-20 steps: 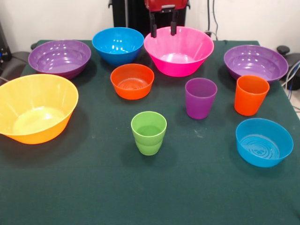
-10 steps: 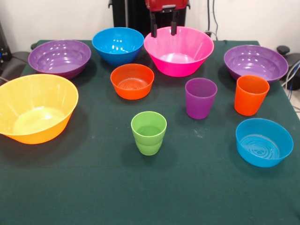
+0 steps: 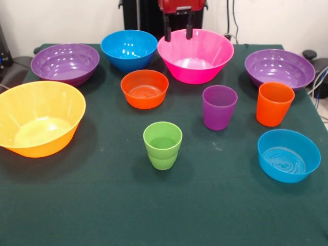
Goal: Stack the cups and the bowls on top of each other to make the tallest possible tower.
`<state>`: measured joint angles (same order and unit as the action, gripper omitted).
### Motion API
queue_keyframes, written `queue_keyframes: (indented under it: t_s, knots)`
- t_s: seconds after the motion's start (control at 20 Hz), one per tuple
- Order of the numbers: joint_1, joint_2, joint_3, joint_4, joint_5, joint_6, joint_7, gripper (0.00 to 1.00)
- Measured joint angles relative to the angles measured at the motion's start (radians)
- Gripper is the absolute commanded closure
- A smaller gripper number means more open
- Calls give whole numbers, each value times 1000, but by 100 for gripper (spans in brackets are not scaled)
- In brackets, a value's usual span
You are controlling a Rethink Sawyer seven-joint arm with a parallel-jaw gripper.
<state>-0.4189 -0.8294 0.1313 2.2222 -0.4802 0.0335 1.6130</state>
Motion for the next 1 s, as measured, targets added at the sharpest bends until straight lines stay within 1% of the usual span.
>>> queue_keyframes:
  t_s: [0.5, 1.0]
  knots:
    - [0, 21, -2, -4, -1, 0, 0, 0]
    - [2, 21, -3, -5, -14, 0, 0, 0]
